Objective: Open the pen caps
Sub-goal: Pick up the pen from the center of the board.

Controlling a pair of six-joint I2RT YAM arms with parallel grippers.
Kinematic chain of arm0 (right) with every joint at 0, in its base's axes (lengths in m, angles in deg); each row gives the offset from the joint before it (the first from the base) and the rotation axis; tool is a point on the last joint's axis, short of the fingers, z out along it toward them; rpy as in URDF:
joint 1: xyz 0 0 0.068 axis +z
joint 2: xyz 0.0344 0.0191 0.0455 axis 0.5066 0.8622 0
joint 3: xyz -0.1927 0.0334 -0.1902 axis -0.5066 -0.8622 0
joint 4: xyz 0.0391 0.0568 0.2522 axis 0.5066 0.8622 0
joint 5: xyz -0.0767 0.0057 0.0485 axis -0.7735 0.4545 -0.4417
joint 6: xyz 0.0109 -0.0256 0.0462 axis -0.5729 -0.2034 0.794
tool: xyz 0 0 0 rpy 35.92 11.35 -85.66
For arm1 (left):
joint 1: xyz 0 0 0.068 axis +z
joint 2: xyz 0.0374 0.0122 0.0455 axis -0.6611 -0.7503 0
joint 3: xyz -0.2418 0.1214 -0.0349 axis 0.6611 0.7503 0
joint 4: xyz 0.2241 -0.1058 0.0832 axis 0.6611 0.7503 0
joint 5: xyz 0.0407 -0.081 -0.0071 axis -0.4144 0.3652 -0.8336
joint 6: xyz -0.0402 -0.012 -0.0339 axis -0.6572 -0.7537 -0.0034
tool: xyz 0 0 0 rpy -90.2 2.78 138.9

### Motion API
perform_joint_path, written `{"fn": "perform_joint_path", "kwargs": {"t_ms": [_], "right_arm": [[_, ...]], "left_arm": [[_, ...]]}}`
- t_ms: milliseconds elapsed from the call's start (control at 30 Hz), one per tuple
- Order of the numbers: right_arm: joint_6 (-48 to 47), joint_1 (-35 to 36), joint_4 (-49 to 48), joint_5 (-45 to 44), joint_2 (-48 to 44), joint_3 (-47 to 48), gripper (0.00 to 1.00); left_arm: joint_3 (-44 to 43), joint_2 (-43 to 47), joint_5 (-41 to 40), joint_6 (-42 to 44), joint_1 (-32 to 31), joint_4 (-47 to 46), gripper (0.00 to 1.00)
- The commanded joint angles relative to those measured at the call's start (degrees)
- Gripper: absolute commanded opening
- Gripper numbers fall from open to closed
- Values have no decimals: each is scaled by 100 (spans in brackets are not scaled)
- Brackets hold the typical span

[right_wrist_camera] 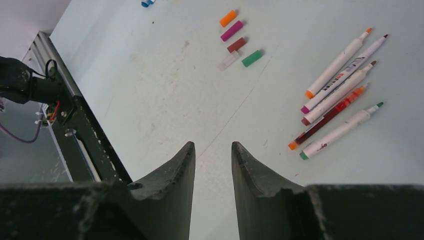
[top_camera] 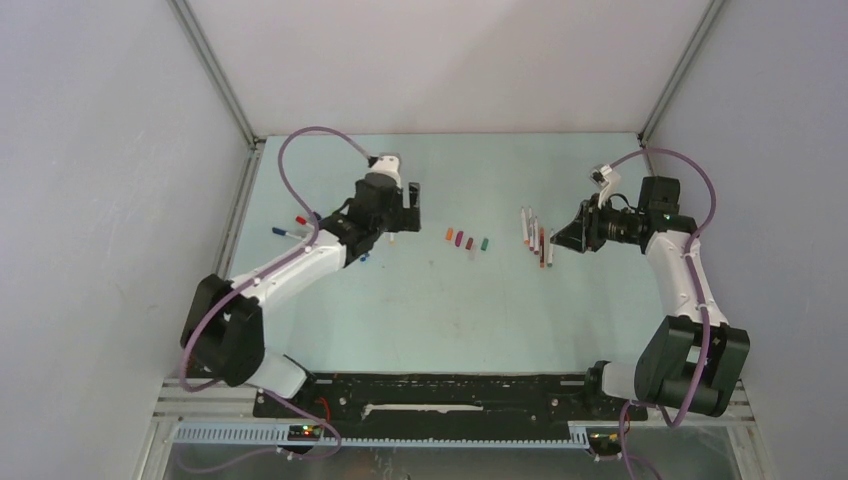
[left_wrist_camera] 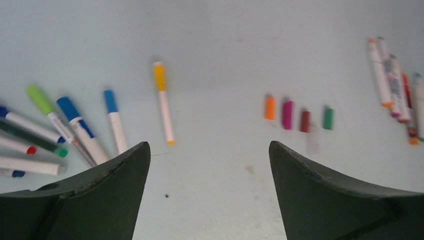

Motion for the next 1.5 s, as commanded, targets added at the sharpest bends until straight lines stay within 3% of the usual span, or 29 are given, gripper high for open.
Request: {"fn": "perform_joint_path", "kwargs": {"t_ms": [0,200,600,767,1200,1333,1467], "right_arm": [[-250,-28,164,305,-91,222,35],[-250,-28,164,333,-72,219,35],[-291,209,187,201,18,218,35],[-294,223,184,205,36,223,35],[-294,201,199,276,19,218,35],[-293,192,200,283,13,216,35],[-293,183,200,299,-9,223,35]], "left_arm": [[-150,-514,411,-299,579,391,90],[-1022,-1614,236,-249,810,1132,85],[-2358,-3051,780,33,1241,1872,48],[-2938,-3419,857,146,1273,2258,43],[-3435,-3978,992,156,1360,2596,37],[-3499,-4080,1035,165,1369,2689,31],[-3434,-4096,1091,115,1378,2711,17]]}}
